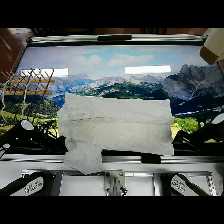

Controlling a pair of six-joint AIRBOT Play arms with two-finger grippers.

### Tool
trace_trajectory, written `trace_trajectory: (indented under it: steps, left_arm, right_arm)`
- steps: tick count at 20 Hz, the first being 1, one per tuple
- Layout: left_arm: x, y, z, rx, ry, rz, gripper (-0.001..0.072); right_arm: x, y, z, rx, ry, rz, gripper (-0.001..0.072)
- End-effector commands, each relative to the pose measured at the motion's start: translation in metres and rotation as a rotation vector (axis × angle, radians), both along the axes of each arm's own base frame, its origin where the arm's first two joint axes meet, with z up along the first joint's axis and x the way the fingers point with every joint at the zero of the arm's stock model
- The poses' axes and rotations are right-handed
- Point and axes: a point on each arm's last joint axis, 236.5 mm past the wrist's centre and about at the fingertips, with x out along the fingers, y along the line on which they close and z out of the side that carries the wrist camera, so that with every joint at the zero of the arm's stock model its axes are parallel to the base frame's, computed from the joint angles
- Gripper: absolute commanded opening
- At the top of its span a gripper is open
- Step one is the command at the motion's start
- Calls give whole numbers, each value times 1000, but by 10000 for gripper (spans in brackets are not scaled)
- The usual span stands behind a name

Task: Fold the shirts.

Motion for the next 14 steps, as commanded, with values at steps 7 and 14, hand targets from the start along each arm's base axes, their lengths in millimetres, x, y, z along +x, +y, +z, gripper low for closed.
trace_trajectory:
  steps: [7,14]
  left_arm:
    - [11,6,-7,29,-64,-14,33]
    - [12,6,-8,31,-67,-13,33]
  right_arm:
    - [5,22,-28,45,-56,-101,648]
    - [-15,61,-31,129,2,-13,640]
